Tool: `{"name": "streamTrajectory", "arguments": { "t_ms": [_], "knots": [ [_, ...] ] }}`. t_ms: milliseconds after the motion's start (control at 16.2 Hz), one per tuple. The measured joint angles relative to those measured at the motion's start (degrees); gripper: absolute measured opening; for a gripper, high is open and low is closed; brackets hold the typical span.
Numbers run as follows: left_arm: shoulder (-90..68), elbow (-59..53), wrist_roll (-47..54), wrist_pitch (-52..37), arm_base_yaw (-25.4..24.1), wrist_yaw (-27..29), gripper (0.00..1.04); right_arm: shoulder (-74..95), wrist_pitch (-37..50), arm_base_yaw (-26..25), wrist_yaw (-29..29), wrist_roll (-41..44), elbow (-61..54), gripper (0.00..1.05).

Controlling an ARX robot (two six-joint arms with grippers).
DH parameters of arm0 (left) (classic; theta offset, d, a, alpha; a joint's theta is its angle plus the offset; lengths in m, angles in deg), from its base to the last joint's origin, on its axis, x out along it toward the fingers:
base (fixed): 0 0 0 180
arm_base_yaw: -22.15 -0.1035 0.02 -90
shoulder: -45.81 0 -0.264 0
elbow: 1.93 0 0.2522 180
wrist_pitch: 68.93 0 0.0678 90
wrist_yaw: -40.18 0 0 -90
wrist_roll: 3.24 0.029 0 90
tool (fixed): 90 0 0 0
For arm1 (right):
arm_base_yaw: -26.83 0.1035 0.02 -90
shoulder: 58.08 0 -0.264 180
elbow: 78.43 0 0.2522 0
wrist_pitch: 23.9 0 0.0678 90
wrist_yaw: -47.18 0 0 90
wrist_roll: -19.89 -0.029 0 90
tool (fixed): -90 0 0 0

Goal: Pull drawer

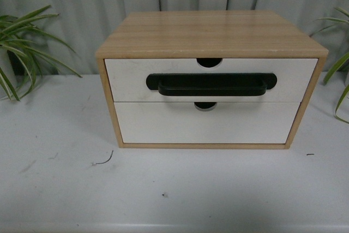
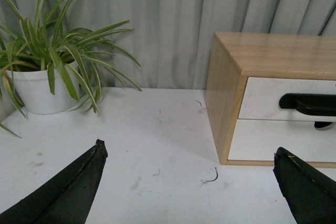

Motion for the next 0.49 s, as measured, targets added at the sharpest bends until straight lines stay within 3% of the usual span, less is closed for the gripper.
{"name": "streamTrajectory", "arguments": {
  "t_ms": [492],
  "knots": [
    [0.00,0.00,0.00,0.00,0.00,0.00,0.98,0.00,0.00,-0.02,0.00,0.02,0.00,0.98]
  ]
}}
